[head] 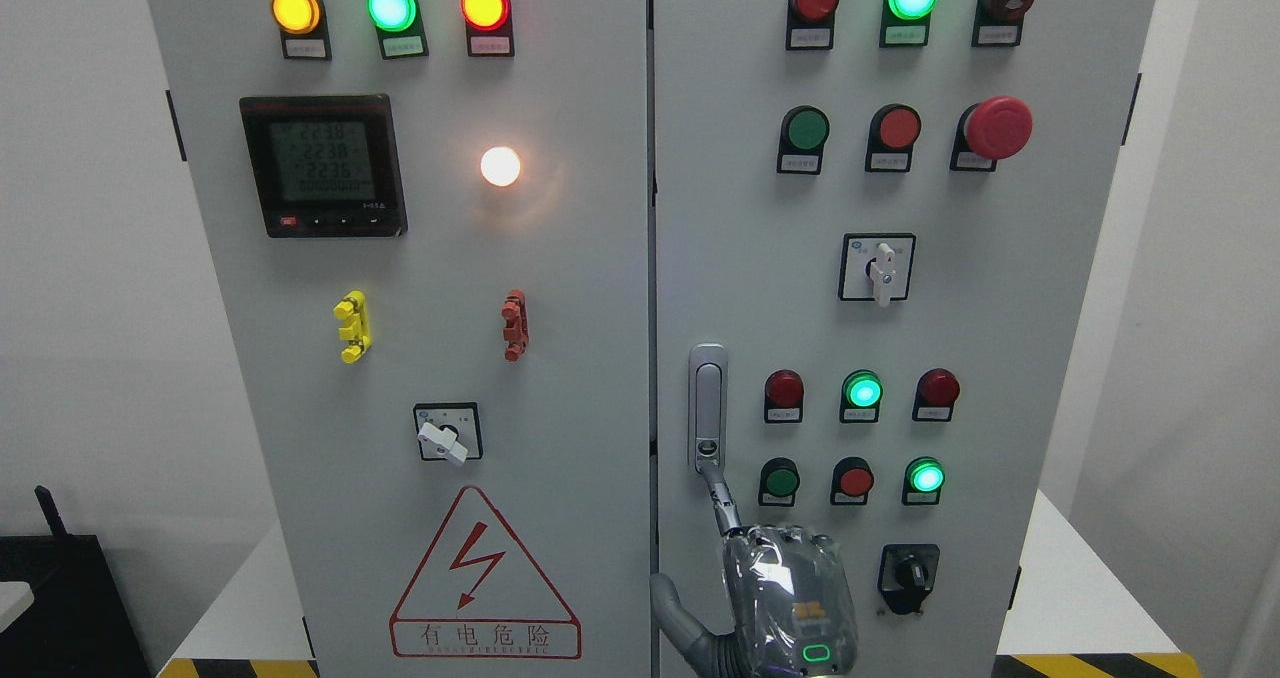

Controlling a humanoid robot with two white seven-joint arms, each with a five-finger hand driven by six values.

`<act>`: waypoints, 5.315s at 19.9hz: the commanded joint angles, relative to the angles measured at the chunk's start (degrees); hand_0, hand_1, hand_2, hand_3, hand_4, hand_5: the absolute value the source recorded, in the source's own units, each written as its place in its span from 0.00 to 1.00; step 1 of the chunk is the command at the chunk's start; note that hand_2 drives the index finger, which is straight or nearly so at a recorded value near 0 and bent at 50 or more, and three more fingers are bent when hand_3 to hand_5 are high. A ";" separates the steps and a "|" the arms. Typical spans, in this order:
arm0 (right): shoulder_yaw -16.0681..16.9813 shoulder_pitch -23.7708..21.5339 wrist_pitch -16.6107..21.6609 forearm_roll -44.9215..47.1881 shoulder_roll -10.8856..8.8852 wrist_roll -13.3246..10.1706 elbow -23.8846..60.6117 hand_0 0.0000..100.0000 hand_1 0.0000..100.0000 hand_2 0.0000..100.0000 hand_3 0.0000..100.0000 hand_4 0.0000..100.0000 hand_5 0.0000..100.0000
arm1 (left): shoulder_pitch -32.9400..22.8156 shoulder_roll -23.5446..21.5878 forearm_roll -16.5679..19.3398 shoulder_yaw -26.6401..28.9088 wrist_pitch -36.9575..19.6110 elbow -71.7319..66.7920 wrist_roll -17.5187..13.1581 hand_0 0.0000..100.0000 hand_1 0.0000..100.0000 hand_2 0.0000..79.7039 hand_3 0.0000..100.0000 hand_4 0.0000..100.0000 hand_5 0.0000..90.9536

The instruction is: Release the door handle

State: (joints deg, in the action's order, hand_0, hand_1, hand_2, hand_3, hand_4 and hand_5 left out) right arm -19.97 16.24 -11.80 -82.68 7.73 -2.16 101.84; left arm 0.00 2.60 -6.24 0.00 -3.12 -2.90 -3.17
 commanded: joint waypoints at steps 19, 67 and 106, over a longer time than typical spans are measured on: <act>0.72 0.46 0.02 0.42 0.00 1.63 -2.26 0.31 0.28 0.00 1.00 1.00 1.00 | 1.41 0.03 0.00 0.97 0.04 0.00 0.01 0.12 0.39 0.00 0.00 0.00 0.00; -0.07 -3.39 0.73 0.59 0.00 -0.72 3.88 0.31 0.27 0.00 1.00 1.00 1.00 | 1.50 0.03 0.00 0.97 0.04 -0.08 0.01 0.12 0.39 0.00 0.00 0.00 0.00; 0.54 10.30 -7.09 -1.78 0.09 11.66 2.14 0.37 0.07 1.00 1.00 1.00 0.98 | 1.50 0.03 0.00 0.97 0.04 0.00 0.01 0.12 0.39 0.00 0.00 0.00 0.00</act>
State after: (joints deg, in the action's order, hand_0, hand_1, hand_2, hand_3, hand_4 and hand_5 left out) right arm -19.41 25.02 -18.58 -84.37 7.80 9.18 106.07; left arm 0.00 2.62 -6.24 0.00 -3.12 -2.90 -3.17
